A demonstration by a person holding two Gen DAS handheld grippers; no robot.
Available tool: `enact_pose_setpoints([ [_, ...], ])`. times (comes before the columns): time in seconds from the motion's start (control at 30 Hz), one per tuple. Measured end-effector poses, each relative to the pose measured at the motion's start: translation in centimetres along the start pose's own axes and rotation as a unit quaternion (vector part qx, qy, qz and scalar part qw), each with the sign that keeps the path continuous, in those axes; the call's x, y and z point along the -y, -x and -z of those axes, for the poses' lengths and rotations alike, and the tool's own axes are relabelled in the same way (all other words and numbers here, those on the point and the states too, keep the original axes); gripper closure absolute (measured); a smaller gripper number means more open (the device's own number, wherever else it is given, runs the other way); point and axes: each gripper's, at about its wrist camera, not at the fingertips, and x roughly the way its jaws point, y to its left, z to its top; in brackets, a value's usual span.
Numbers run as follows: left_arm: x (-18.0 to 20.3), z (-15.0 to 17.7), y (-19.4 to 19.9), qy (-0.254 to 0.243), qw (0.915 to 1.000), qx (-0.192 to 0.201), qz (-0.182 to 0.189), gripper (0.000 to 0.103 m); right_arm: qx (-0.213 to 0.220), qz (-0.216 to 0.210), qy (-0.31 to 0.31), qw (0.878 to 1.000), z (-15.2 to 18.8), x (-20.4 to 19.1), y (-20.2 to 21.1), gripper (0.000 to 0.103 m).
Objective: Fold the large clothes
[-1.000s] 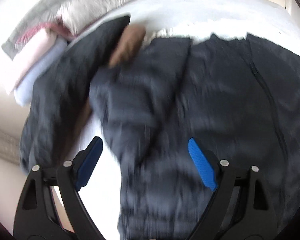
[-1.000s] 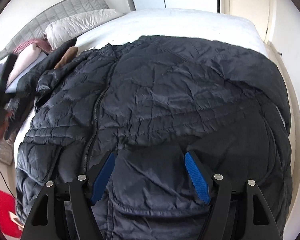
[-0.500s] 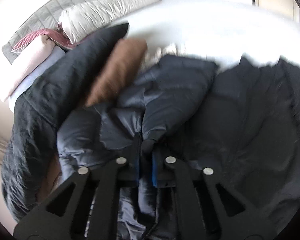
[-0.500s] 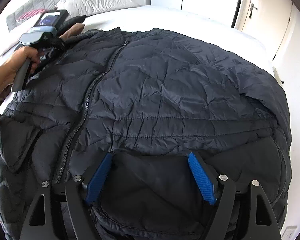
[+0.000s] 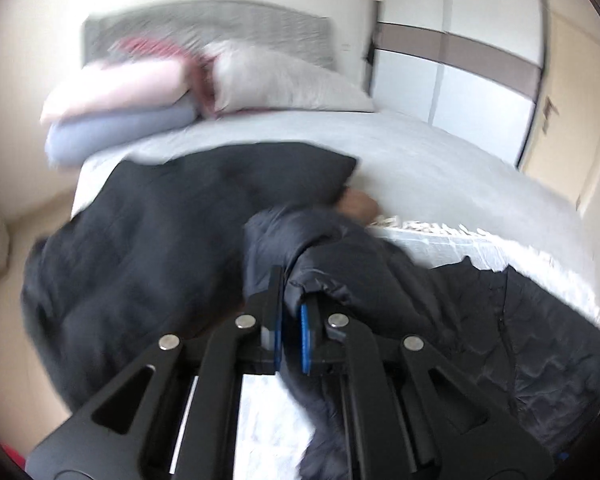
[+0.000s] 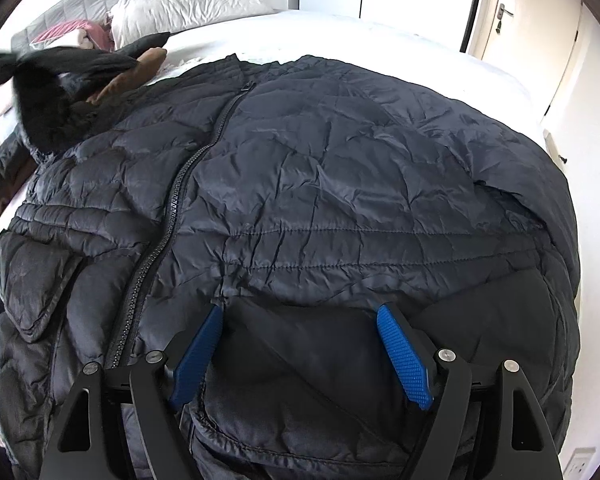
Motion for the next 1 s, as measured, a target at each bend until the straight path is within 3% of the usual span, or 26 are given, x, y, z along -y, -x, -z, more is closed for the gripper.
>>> enact_pose_setpoints([
  [0.1,-5.6,3.3,-1.7,0.051,0.9965,-0.047,-0.047,0.079,-0.001,0.004,0.000,1.000,0.0,-0.1,0.1,0.022],
  [0.17,-8.6,5.3,-3.2,0.068,0.9906,-0.091,-0.076,0.053,-0.001,0.006,0.000,1.000,0.0,-0.1,0.3,0.022],
  [0.27,-11.0,8.8,-4.0,0.089,0.9840,-0.144,-0.056,0.047,-0.002,0.008,0.001,1.000,0.1,-0.2,0.5,0.022],
  [0.37,-9.7,9.8,-2.7,0.047,0.9876,-0.138,-0.057,0.039,-0.003,0.008,0.001,1.000,0.2,-0.1,0.5,0.022],
  [0.5,-6.8,8.6,0.4,-0.005,0.9935,-0.094,-0.063,0.033,-0.003,0.010,0.001,1.000,0.1,-0.1,0.5,0.022],
  [0.57,-4.9,7.9,1.6,-0.015,0.9966,-0.069,-0.041,0.022,-0.003,0.012,0.001,1.000,0.1,-0.1,0.5,0.022],
  [0.67,-1.5,7.2,2.2,-0.047,0.9970,-0.062,0.002,0.017,-0.004,0.017,0.003,1.000,0.1,-0.3,0.6,0.022],
  [0.8,3.4,7.6,-1.8,-0.081,0.9887,-0.118,0.045,0.017,-0.004,0.025,0.009,1.000,-0.1,-0.7,0.4,0.022],
  [0.9,6.3,9.6,-7.1,-0.095,0.9807,-0.171,0.007,0.017,-0.004,0.027,0.011,1.000,-0.1,-0.8,0.4,0.022],
  [0.93,6.5,10.1,-8.4,-0.094,0.9795,-0.178,-0.011,0.024,-0.004,0.026,0.011,1.000,-0.1,-0.7,0.4,0.022],
  [0.97,6.5,10.5,-9.9,-0.090,0.9797,-0.176,-0.035,0.045,-0.002,0.025,0.011,1.000,-0.1,-0.7,0.4,0.022],
  [1.0,6.2,10.5,-10.9,-0.090,0.9797,-0.173,-0.048,0.056,-0.003,0.024,0.010,1.000,-0.1,-0.6,0.4,0.022],
])
